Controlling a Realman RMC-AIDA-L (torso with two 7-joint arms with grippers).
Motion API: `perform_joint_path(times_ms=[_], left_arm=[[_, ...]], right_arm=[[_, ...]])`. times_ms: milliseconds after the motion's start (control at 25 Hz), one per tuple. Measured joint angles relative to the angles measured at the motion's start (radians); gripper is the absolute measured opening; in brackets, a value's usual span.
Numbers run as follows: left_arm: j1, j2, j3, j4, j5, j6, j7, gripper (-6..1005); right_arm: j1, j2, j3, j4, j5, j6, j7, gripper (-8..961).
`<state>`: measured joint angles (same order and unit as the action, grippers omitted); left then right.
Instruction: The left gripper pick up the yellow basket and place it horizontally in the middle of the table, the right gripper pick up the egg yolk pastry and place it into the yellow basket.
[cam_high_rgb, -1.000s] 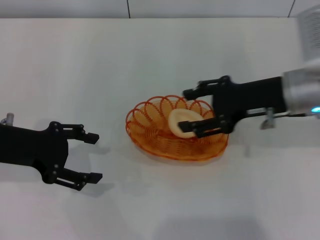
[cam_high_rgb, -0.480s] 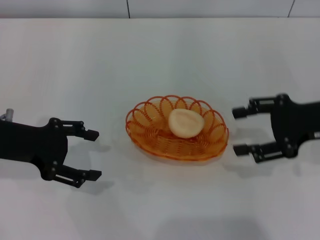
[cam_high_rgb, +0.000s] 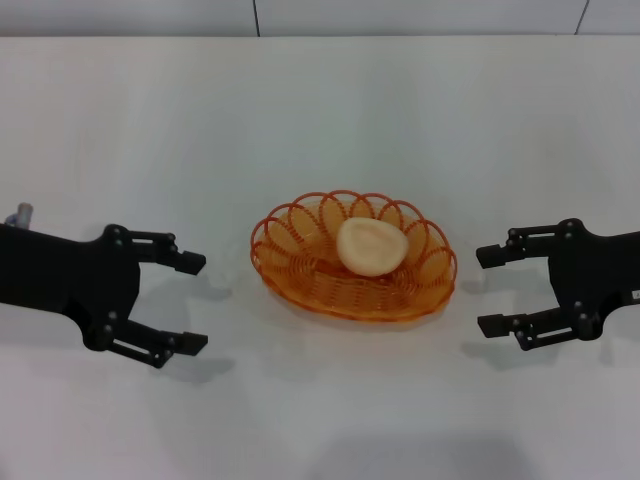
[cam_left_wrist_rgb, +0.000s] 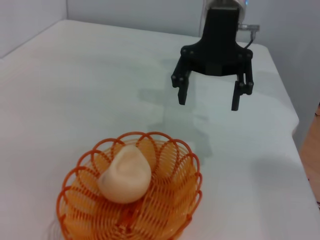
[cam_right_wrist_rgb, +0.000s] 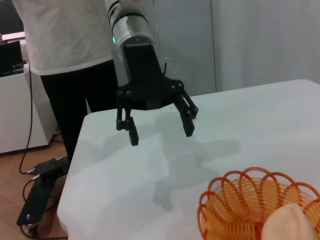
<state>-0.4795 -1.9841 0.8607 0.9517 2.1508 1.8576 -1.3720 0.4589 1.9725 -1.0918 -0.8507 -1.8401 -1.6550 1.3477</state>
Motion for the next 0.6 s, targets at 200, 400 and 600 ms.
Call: perform_joint_path(times_ms=[200,400,600], left_arm=[[-0.003,0.003,-0.008,-0.001,0.001,0.001,-0.002,890],[-0.006,0.002,-0.004,-0.001,0.004,0.002,-0.002,890],[-0.010,0.002,-0.001,-0.001,0.007,0.001,-0.002,890]], right_arm=[[0.004,-0.007,0.001,0.009,-0.001,-0.007,0.002,769],[0.005,-0.007,0.001,0.010,-0.002,-0.003,0.003,769],[0.006,-0.007,0.001,0.010,-0.002,-0.003,0.003,769]])
